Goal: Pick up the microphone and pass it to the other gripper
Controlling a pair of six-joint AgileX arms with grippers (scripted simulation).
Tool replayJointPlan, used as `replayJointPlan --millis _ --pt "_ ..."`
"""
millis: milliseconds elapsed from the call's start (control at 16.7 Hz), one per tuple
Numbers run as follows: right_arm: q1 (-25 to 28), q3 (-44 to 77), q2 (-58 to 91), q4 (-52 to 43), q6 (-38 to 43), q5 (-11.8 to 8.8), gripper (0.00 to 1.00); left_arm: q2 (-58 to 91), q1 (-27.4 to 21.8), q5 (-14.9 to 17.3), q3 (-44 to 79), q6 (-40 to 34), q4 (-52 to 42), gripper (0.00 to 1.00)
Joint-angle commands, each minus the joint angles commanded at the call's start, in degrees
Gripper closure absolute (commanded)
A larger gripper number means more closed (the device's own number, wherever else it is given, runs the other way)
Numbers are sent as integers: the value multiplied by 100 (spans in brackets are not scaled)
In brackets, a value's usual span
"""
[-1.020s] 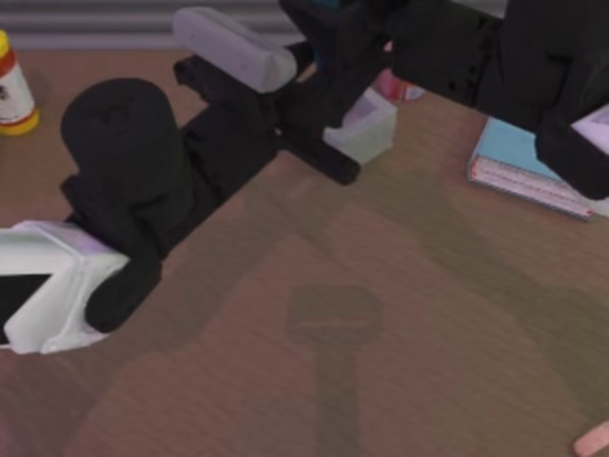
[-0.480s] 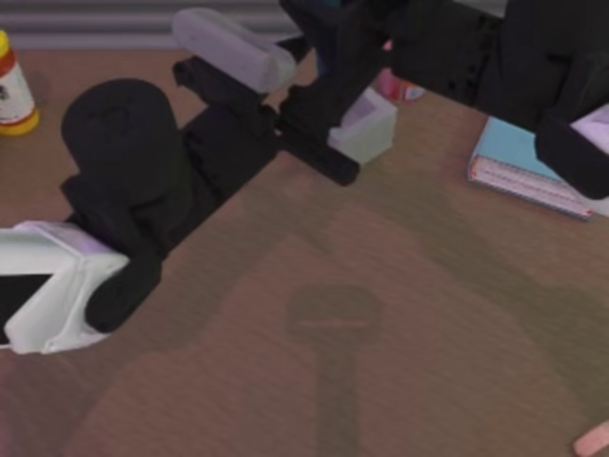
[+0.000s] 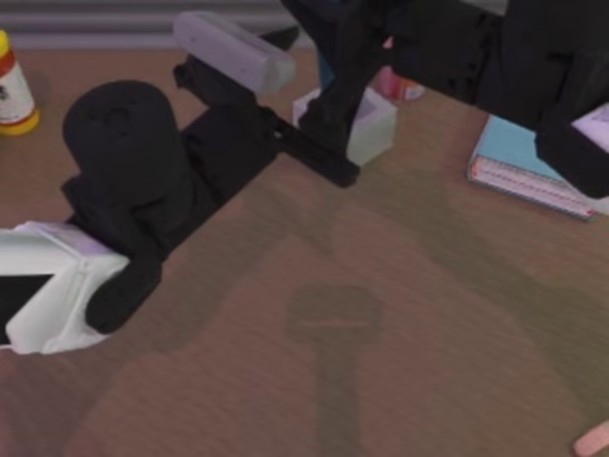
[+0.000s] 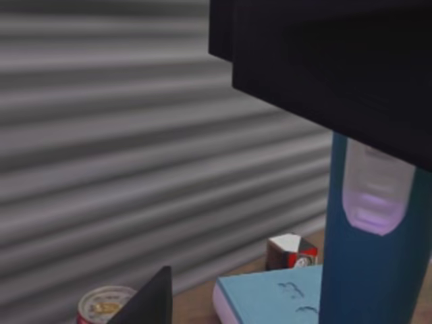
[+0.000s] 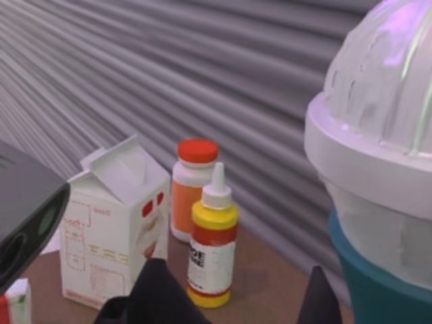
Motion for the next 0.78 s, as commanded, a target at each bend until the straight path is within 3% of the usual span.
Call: replayJointPlan --millis 300,660,780 --pt "-70 6 -83 -8 8 -7 100 -29 71 -19 -152 37 -15 0" --pt "-580 -419 -527 12 7 -612 100 -1304 369 159 -1363 15 -75 0" --pt "-684 -493 -599 14 -18 -699 100 -1473 408 200 -1530 5 -65 0"
